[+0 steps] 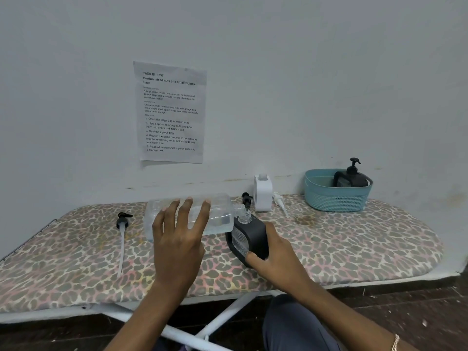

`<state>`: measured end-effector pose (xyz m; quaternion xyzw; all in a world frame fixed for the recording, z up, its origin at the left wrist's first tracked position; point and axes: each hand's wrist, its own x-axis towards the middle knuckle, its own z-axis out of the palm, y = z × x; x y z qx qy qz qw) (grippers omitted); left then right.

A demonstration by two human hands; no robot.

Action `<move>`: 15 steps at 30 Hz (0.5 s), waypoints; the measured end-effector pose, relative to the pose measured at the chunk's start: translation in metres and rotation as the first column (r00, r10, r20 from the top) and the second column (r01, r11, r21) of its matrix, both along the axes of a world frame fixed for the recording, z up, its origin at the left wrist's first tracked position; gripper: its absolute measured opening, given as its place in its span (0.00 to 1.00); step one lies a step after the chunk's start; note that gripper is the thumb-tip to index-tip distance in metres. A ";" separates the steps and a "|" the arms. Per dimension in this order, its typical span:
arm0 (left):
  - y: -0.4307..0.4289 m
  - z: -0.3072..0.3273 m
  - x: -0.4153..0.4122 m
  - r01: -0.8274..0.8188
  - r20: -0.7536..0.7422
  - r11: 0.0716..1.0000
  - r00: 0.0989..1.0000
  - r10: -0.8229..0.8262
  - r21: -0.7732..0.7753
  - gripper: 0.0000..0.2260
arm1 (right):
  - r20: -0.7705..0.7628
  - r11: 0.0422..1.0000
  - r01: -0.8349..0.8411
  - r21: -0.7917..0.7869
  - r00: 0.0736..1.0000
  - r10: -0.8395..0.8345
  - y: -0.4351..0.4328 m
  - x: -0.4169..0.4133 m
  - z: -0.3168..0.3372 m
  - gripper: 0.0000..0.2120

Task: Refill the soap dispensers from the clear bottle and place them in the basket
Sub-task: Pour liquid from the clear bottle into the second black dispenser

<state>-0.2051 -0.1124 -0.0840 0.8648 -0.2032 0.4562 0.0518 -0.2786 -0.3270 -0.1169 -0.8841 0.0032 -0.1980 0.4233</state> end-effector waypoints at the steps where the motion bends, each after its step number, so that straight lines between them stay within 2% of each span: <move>1: 0.000 0.000 0.000 0.000 0.001 1.000 1.000 0.000 0.000 0.36 | -0.001 1.000 -0.001 0.001 1.000 0.001 0.000 0.000 0.000 0.24; 15: 0.000 0.000 -0.001 0.003 -0.008 1.000 1.000 -0.003 -0.001 0.37 | 0.010 1.000 -0.005 0.006 1.000 0.005 0.000 0.001 -0.002 0.23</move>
